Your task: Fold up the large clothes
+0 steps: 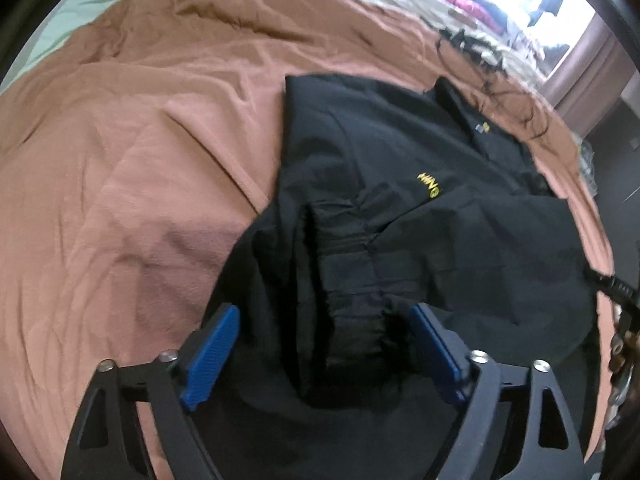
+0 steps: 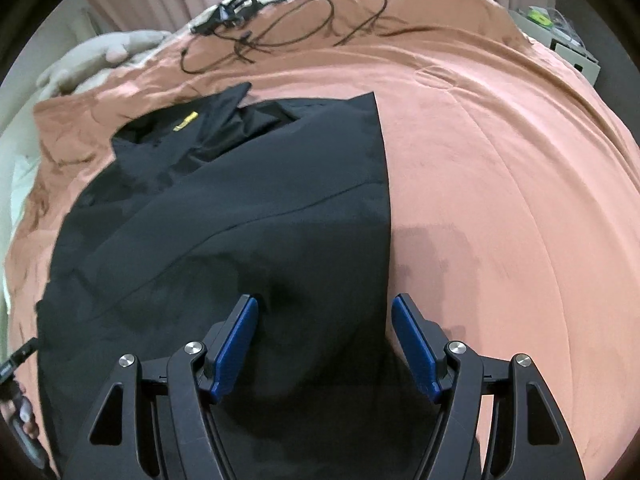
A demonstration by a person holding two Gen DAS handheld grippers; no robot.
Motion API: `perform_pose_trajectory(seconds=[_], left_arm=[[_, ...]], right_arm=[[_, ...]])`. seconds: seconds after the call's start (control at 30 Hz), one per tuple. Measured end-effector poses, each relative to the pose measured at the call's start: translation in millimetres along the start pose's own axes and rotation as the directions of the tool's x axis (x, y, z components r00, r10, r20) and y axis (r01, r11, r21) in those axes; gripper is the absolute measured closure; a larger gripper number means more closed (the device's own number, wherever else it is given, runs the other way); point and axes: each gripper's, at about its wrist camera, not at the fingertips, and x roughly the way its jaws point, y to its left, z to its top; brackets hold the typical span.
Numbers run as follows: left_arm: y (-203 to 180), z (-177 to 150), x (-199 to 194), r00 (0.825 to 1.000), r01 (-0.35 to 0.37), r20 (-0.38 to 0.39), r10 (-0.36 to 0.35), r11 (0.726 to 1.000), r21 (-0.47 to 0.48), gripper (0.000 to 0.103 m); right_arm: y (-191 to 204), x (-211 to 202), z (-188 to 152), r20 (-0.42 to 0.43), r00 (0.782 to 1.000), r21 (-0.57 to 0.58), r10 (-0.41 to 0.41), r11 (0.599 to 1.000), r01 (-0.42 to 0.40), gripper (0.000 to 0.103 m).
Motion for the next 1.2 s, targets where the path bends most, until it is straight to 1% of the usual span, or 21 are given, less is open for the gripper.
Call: perform_pose_trajectory(seconds=[0.1, 0.17, 0.23, 0.3, 0.33, 0.4, 0.47, 0.57, 0.63, 0.67, 0.7, 0.77, 0.8, 0.83, 0.87, 0.9, 0.93, 0.97, 1.0, 1.1, 1.2], left_arm=[[-5, 3, 7, 1.0, -0.024, -0.007, 0.024, 0.999, 0.021, 0.019], [-10, 3, 11, 0.999, -0.05, -0.016, 0.05, 0.998, 0.037, 0.029], [-13, 2, 12, 0.997, -0.076, -0.02, 0.077, 0.996, 0.05, 0.05], [-19, 1, 7, 0.996, -0.09, -0.01, 0.091, 0.993, 0.077, 0.066], [-23, 1, 4, 0.997, -0.079, -0.005, 0.08, 0.993, 0.092, 0.079], [-30, 3, -5, 0.998, -0.065, 0.013, 0.064, 0.991, 0.113, 0.087], [-39, 6, -14, 0.998, -0.057, 0.036, 0.053, 0.99, 0.128, 0.089], [-52, 17, -23, 0.996, -0.059, 0.077, 0.048, 0.987, 0.149, 0.09], [-61, 25, -23, 0.994, -0.072, 0.099, 0.056, 0.984, 0.163, 0.09], [-64, 29, -20, 0.994, -0.07, 0.098, 0.055, 0.985, 0.16, 0.09], [-65, 35, -16, 0.994, -0.068, 0.096, 0.054, 0.986, 0.154, 0.09], [-67, 41, -9, 0.992, -0.088, 0.097, 0.074, 0.985, 0.148, 0.09], [-66, 46, -2, 0.991, -0.109, 0.098, 0.095, 0.984, 0.144, 0.09], [-64, 48, 1, 0.991, -0.111, 0.094, 0.098, 0.984, 0.139, 0.09], [-61, 50, 6, 0.992, -0.105, 0.084, 0.095, 0.986, 0.129, 0.09], [-58, 53, 11, 0.993, -0.096, 0.074, 0.088, 0.988, 0.12, 0.09], [-55, 54, 16, 0.994, -0.092, 0.068, 0.085, 0.989, 0.117, 0.09], [-54, 54, 17, 0.994, -0.092, 0.066, 0.085, 0.989, 0.117, 0.09], [-52, 55, 21, 0.994, -0.093, 0.061, 0.087, 0.989, 0.117, 0.09], [-51, 56, 29, 0.995, -0.092, 0.051, 0.086, 0.989, 0.114, 0.09], [-52, 57, 33, 0.995, -0.096, 0.049, 0.09, 0.987, 0.129, 0.09]], right_arm=[[-3, 16, 14, -0.019, 1.0, 0.007, 0.01, 1.0, -0.01, 0.033], [-4, 24, 22, -0.025, 1.0, 0.001, 0.014, 1.0, -0.014, 0.033], [-5, 29, 27, -0.026, 0.999, -0.009, 0.024, 1.0, -0.024, 0.036], [-8, 31, 34, -0.021, 0.998, -0.011, 0.053, 0.999, -0.053, 0.061], [-12, 30, 37, -0.015, 0.998, -0.004, 0.053, 0.999, -0.054, 0.067], [-19, 28, 41, -0.001, 0.999, 0.007, 0.041, 0.999, -0.041, 0.092], [-29, 26, 43, 0.016, 0.999, 0.02, 0.046, 0.999, -0.047, 0.098], [-49, 22, 42, 0.046, 0.997, 0.069, 0.067, 0.995, -0.07, 0.099], [-61, 21, 40, 0.059, 0.995, 0.115, 0.077, 0.99, -0.084, 0.099], [-68, 21, 38, 0.062, 0.996, 0.145, 0.062, 0.987, -0.07, 0.099], [-73, 21, 38, 0.061, 0.998, 0.168, 0.033, 0.985, -0.043, 0.099], [-84, 20, 38, 0.044, 0.996, 0.195, -0.073, 0.979, 0.063, 0.099], [-89, 18, 38, 0.048, 0.997, 0.204, -0.054, 0.978, 0.043, 0.097], [-96, 16, 40, 0.063, 0.998, 0.227, 0.005, 0.974, -0.019, 0.096], [-99, 13, 40, 0.076, 0.997, 0.238, 0.033, 0.97, -0.051, 0.088], [-100, 10, 42, 0.091, 0.994, 0.24, 0.054, 0.968, -0.074, 0.068], [-100, 7, 44, 0.109, 0.991, 0.231, 0.077, 0.968, -0.1, 0.056], [-95, 3, 48, 0.128, 0.986, 0.205, 0.105, 0.97, -0.13, 0.037], [-90, 3, 51, 0.136, 0.984, 0.19, 0.114, 0.972, -0.138, 0.033], [-74, 9, 61, 0.115, 0.987, 0.155, 0.114, 0.979, -0.131, 0.033], [-59, 37, 67, 0.014, 0.992, 0.146, 0.129, 0.981, -0.13, 0.033]])
